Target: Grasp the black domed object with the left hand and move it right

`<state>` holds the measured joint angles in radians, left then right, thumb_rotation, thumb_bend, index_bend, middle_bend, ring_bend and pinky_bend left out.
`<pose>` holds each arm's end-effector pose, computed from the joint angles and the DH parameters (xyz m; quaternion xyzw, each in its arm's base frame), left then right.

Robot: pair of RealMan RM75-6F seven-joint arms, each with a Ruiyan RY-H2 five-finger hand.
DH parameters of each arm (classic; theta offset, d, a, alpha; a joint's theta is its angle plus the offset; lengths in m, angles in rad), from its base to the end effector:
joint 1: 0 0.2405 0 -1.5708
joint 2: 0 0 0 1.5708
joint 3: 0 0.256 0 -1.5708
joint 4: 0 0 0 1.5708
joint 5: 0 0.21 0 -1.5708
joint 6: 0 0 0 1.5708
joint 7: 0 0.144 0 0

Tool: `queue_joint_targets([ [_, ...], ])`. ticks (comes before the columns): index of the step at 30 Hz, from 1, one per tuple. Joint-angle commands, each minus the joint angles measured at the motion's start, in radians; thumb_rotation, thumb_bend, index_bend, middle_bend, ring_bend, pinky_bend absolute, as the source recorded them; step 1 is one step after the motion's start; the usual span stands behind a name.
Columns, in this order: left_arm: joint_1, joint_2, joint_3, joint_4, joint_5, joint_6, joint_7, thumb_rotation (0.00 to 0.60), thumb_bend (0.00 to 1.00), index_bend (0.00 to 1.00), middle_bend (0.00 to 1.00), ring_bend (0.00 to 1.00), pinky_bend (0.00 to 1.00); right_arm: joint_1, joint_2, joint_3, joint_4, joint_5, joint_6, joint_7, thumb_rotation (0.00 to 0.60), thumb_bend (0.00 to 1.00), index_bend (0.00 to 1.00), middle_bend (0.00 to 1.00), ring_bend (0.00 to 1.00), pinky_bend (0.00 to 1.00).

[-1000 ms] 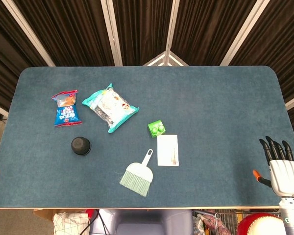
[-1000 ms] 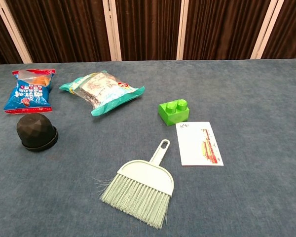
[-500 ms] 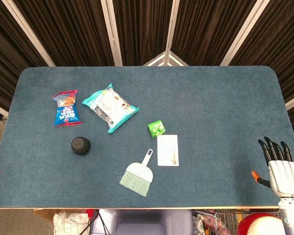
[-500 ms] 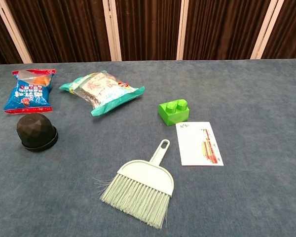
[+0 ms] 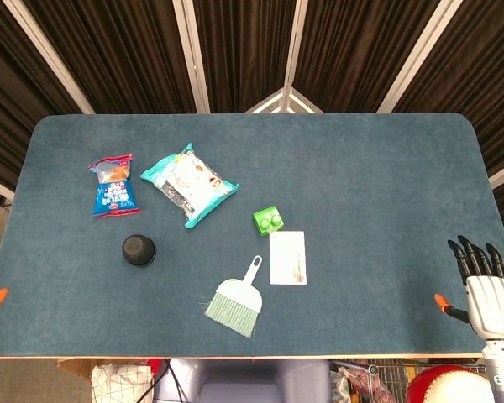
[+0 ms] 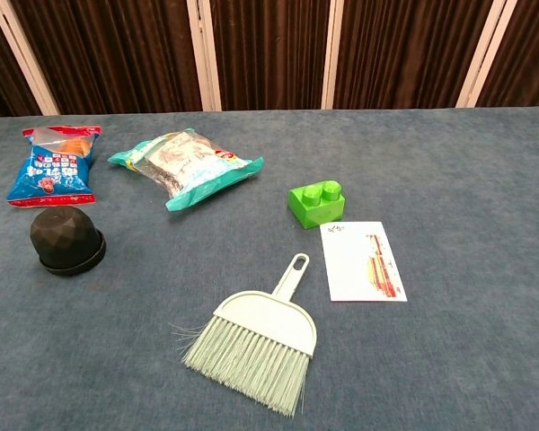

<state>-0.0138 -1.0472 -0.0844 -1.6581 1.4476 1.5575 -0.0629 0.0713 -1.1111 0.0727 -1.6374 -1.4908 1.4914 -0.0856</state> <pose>-0.3186 0.1647 0.1950 -0.5364 -0.3950 -0.4043 0.6267 -0.3078 -0.1812 0.1638 0.5962 -0.3653 0.3731 0.6098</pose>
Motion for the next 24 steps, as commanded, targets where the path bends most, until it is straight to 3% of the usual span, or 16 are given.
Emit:
queue_joint_targets([
  [1,-0.031,-0.015,0.014,0.010,0.023,-0.058,-0.031,0.600,0.15,0.08,0.00,0.00,0.07,-0.003,-0.003,-0.005,-0.003,-0.007,0.003,-0.001,0.600,0.22,0.10,0.08,0.12,0.04],
  [10,-0.133,-0.071,0.041,0.020,0.041,-0.255,-0.092,0.600,0.13,0.05,0.02,0.00,0.05,0.000,-0.007,-0.013,0.007,-0.009,-0.010,0.005,0.600,0.22,0.10,0.08,0.12,0.04],
  [24,-0.196,-0.210,-0.025,0.062,-0.026,-0.282,-0.150,0.600,0.13,0.06,0.04,0.00,0.04,0.027,-0.019,0.000,-0.007,0.022,-0.057,-0.021,0.600,0.22,0.10,0.08,0.12,0.04],
])
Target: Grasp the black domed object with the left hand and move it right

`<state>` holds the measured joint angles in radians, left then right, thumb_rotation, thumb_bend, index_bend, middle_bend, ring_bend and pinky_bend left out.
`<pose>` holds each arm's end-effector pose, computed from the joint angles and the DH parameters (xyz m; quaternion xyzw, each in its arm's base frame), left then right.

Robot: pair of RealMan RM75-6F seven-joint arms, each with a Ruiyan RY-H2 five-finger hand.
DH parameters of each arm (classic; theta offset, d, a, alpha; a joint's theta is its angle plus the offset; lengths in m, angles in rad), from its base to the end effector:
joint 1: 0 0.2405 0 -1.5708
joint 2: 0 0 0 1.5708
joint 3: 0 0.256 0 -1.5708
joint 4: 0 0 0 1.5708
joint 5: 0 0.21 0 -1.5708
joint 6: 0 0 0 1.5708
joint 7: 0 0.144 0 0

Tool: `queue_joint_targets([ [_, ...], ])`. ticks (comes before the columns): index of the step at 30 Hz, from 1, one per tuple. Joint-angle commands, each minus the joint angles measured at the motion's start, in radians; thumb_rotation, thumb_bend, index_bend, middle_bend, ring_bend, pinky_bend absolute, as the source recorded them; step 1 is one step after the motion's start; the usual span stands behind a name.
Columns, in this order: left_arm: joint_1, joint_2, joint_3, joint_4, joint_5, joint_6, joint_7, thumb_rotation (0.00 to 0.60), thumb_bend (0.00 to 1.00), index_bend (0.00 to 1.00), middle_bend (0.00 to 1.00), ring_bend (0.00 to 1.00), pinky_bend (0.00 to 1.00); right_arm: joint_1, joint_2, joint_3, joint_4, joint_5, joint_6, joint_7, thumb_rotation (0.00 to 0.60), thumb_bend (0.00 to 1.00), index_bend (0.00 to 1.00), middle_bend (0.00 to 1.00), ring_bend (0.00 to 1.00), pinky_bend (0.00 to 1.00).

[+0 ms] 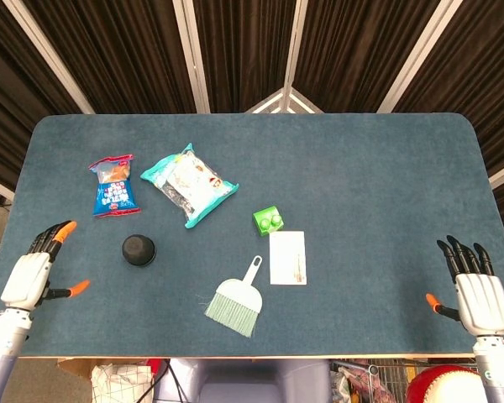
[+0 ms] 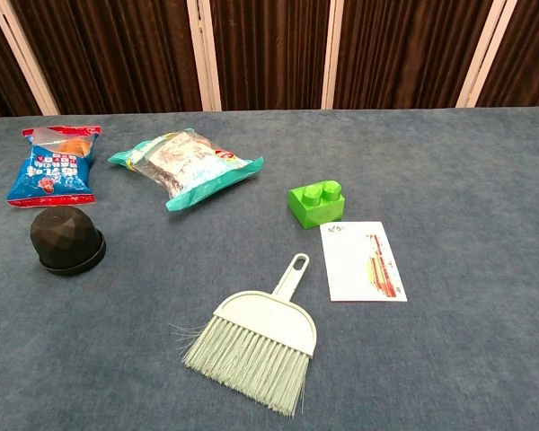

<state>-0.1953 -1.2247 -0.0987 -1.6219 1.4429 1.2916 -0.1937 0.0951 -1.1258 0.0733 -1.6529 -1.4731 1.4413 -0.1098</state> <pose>-0.2878 0.2213 0.1074 -0.5638 -0.5013 -0.4496 0.4782 -0.3040 -0.1882 0.1519 0.6059 -0.3785 0.3647 0.5972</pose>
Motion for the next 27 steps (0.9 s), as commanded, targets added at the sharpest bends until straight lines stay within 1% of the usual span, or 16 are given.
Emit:
queue_joint_targets([
  [1,-0.018,-0.045,-0.013,0.036,-0.027,-0.022,-0.027,0.600,0.13,0.06,0.04,0.00,0.03,0.005,-0.006,0.000,0.012,0.006,-0.011,0.005,0.600,0.22,0.10,0.08,0.12,0.04],
  [5,-0.040,-0.092,-0.019,0.088,-0.046,-0.056,-0.076,0.600,0.12,0.05,0.05,0.00,0.03,-0.001,-0.004,-0.006,0.006,0.001,-0.004,0.003,0.600,0.22,0.10,0.08,0.12,0.04],
  [10,-0.061,-0.124,-0.030,0.131,-0.066,-0.083,-0.118,0.600,0.12,0.05,0.07,0.00,0.02,-0.002,0.004,-0.008,-0.010,-0.001,-0.002,-0.004,0.600,0.22,0.10,0.08,0.12,0.04],
  [14,-0.076,-0.140,-0.032,0.151,-0.079,-0.104,-0.118,0.600,0.12,0.05,0.10,0.00,0.01,-0.002,0.007,-0.013,-0.027,-0.001,-0.006,-0.019,0.600,0.22,0.10,0.08,0.12,0.04],
  [19,-0.098,-0.181,-0.036,0.191,-0.095,-0.135,-0.139,0.600,0.12,0.04,0.12,0.00,0.00,-0.005,0.005,-0.019,-0.004,0.000,-0.010,-0.001,0.600,0.22,0.10,0.08,0.12,0.04],
  [23,-0.103,-0.204,-0.039,0.217,-0.101,-0.135,-0.152,0.600,0.12,0.03,0.11,0.00,0.00,0.003,-0.001,-0.015,0.002,0.005,-0.022,-0.001,0.600,0.22,0.10,0.08,0.12,0.04],
  [27,-0.108,-0.227,-0.044,0.247,-0.120,-0.143,-0.150,0.600,0.12,0.02,0.06,0.00,0.00,0.012,-0.013,-0.011,0.017,0.016,-0.038,0.002,0.600,0.22,0.10,0.08,0.12,0.04],
])
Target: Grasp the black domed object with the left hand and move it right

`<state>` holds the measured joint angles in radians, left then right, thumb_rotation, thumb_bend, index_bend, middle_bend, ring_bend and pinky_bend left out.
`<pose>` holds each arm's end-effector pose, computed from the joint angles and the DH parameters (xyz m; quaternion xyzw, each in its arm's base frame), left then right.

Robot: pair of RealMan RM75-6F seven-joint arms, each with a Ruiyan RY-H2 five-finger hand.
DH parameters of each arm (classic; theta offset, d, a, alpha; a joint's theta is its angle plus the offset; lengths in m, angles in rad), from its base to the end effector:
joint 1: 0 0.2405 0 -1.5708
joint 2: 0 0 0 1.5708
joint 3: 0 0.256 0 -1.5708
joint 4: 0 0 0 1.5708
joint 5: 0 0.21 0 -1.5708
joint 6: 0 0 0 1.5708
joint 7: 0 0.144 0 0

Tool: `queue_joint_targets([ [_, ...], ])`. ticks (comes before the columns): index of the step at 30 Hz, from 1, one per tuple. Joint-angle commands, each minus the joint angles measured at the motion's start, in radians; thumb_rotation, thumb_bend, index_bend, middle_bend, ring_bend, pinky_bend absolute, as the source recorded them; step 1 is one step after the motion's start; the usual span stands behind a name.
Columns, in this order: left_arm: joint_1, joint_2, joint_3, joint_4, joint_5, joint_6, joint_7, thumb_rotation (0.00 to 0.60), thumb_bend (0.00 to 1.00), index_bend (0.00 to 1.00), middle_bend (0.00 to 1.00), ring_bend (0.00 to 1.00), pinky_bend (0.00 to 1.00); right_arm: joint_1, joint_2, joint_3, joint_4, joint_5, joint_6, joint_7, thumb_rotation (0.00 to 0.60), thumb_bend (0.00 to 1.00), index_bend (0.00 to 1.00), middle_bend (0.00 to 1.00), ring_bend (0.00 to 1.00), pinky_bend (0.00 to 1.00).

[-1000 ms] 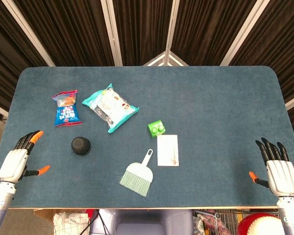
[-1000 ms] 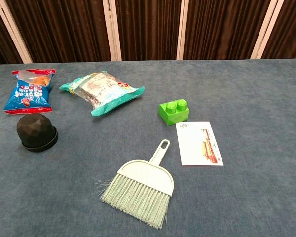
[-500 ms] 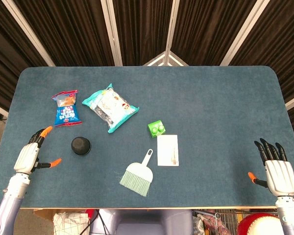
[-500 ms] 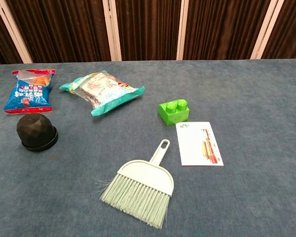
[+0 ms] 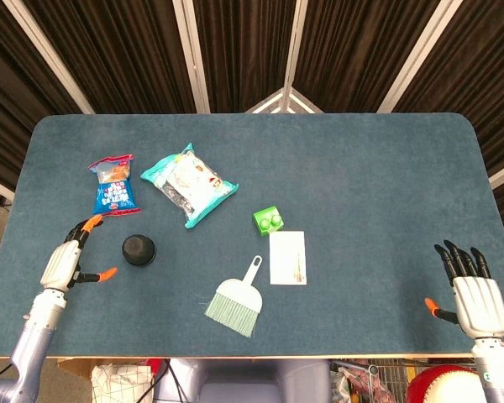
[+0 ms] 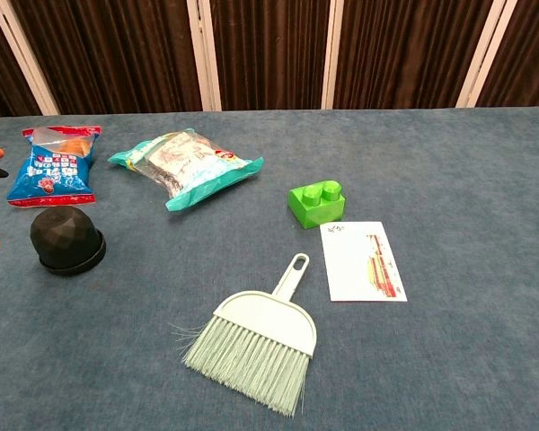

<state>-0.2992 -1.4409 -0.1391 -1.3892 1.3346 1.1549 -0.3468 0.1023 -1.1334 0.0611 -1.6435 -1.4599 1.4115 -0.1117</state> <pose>-0.2987 0.2623 0.0479 -0.5188 -0.5722 -0.4603 0.4376 -0.3082 -0.1878 0.1452 0.6125 -0.3900 0.3509 0.5912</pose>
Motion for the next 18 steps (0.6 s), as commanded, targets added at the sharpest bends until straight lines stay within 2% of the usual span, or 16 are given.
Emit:
queue_joint_targets([
  [1,-0.008,-0.017,-0.005,0.023,-0.019,-0.014,0.003,0.600,0.12,0.02,0.05,0.00,0.00,0.008,-0.006,0.001,0.007,0.001,-0.012,0.004,0.600,0.22,0.10,0.08,0.12,0.04],
  [6,-0.026,-0.038,0.002,0.054,-0.018,-0.054,-0.034,0.600,0.10,0.01,0.04,0.00,0.00,0.013,-0.008,0.001,0.006,0.009,-0.023,0.000,0.600,0.22,0.10,0.08,0.12,0.04],
  [18,-0.055,-0.093,0.012,0.107,-0.028,-0.097,-0.020,0.600,0.09,0.01,0.06,0.00,0.00,0.016,-0.009,-0.004,0.013,0.018,-0.037,0.010,0.600,0.22,0.10,0.08,0.12,0.04],
])
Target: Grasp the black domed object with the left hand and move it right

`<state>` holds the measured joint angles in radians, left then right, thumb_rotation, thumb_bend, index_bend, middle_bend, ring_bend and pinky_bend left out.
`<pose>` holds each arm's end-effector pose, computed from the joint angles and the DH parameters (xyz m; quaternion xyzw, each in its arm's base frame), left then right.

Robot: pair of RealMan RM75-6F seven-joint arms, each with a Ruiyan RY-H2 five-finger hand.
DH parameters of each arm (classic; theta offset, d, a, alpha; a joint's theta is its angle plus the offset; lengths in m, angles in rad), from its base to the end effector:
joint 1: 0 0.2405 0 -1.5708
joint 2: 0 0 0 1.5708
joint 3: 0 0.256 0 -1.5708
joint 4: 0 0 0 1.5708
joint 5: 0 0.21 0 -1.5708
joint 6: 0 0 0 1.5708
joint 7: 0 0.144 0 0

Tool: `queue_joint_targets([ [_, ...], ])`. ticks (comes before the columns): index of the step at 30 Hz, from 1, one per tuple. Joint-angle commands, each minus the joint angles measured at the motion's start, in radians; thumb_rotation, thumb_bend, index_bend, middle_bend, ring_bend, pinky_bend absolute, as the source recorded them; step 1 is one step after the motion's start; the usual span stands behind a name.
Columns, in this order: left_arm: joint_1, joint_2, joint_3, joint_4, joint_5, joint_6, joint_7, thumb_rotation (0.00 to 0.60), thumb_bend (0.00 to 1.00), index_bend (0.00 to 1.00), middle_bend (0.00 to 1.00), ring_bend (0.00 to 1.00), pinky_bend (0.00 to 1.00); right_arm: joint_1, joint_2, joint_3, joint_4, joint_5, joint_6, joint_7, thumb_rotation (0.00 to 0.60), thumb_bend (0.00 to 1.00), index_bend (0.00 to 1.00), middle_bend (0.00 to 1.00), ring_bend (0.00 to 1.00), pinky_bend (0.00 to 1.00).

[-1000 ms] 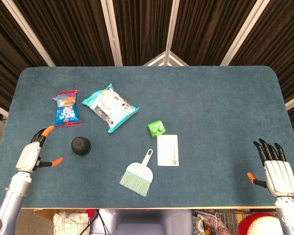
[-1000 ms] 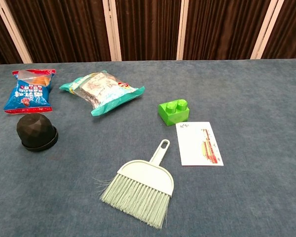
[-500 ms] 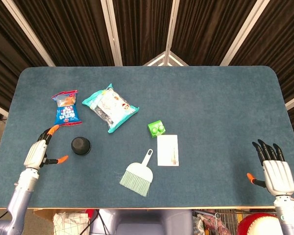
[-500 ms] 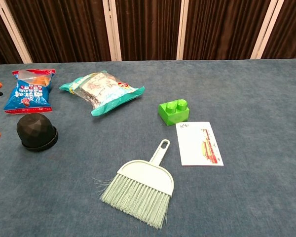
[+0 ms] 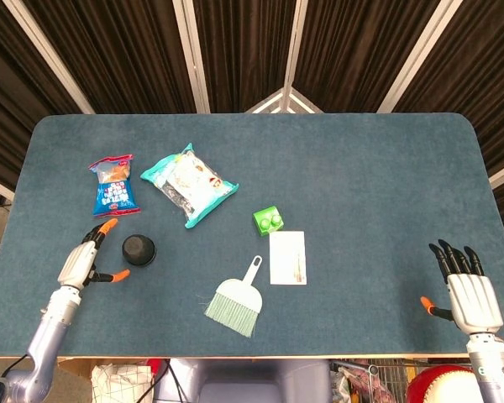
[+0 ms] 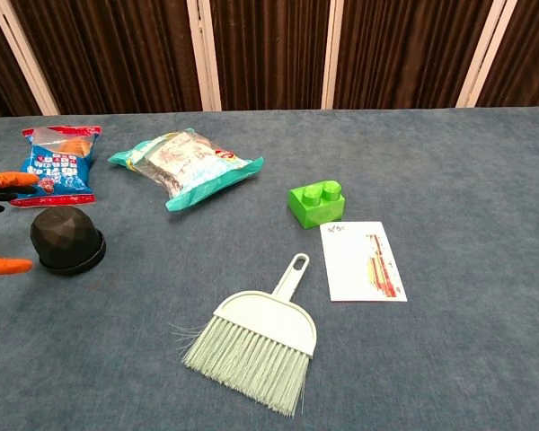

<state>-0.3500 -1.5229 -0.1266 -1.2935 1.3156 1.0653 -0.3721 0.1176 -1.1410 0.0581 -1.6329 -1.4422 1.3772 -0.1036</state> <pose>-0.2989 0.2729 0.0153 -0.5321 -0.5967 -0.4350 0.4143 -0.3112 -0.1916 0.1396 0.6164 -0.4017 0.3429 0.5840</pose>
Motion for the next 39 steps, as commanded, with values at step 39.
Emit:
queue_joint_targets([
  [39,-0.056,-0.132,-0.010,0.095,-0.043,-0.046,0.090,0.600,0.21,0.01,0.19,0.00,0.00,0.016,0.004,0.002,-0.005,0.016,-0.023,0.027,0.600,0.22,0.10,0.08,0.12,0.04],
])
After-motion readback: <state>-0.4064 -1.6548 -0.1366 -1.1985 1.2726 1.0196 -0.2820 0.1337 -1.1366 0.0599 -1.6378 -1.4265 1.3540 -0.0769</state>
